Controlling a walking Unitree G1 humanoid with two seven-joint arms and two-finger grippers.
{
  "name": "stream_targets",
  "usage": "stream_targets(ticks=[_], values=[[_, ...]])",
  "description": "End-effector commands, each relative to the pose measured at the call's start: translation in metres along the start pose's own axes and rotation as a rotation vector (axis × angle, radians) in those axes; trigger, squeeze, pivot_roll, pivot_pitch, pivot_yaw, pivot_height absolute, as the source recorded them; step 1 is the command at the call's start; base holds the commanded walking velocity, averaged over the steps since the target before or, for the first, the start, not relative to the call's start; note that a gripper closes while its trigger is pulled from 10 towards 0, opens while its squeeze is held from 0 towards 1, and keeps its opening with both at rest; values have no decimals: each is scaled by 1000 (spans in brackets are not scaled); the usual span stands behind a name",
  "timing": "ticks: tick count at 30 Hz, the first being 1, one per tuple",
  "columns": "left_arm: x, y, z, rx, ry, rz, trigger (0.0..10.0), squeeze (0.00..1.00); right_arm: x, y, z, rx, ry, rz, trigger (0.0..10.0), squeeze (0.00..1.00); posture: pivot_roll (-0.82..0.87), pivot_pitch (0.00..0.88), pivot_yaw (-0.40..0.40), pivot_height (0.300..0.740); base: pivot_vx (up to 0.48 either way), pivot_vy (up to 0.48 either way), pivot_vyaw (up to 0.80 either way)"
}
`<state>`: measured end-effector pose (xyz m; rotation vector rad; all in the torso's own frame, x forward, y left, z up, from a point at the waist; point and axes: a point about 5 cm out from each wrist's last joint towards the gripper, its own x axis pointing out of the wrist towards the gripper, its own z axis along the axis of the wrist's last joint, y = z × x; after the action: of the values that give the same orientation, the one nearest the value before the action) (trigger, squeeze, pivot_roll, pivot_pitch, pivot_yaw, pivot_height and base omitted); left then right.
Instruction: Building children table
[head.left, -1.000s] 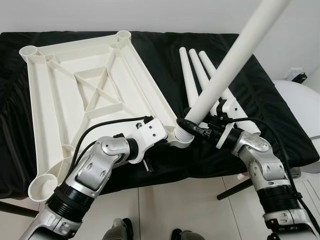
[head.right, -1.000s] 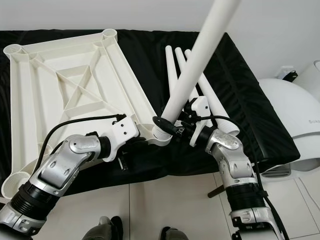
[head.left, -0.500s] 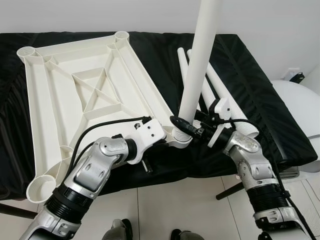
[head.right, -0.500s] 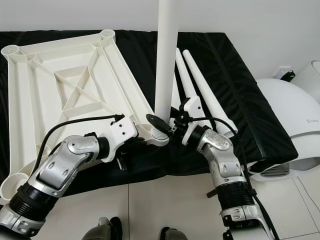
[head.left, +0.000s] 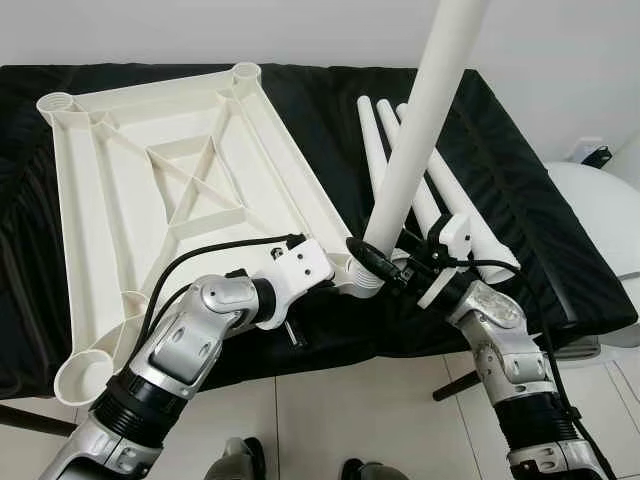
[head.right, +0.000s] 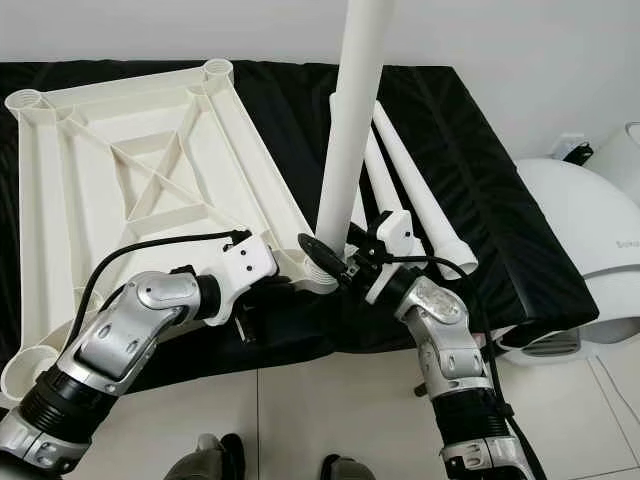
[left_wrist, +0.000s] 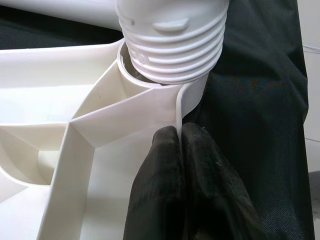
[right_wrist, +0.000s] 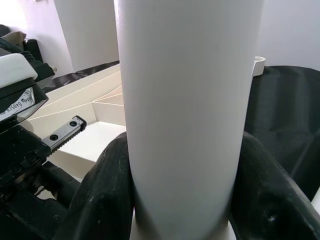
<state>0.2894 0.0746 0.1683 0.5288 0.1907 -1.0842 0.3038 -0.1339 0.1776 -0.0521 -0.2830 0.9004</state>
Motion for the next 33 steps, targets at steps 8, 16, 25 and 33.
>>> stream_targets(ticks=[8, 16, 25, 33], values=[[5, -8, -19, -55, 80, -24, 10000, 0, -8, -3, -25, 57, 84, -104, 10000, 0, -18, 197, -21, 740, 0, 0, 0], [4, -8, -19, -57, 81, -20, 10000, 0, -7, -4, -23, 70, 76, -104, 0, 0, -15, 199, -24, 740, 0, 0, 0], [3, -9, -19, -59, 78, -17, 10000, 0, -9, -1, -26, 56, 93, -90, 10000, 0, -18, 200, -28, 740, 0, 0, 0], [4, -10, -18, -58, 76, -18, 10000, 0, -12, 4, -33, 72, 75, -138, 10000, 0, -17, 198, -27, 740, 0, 0, 0]])
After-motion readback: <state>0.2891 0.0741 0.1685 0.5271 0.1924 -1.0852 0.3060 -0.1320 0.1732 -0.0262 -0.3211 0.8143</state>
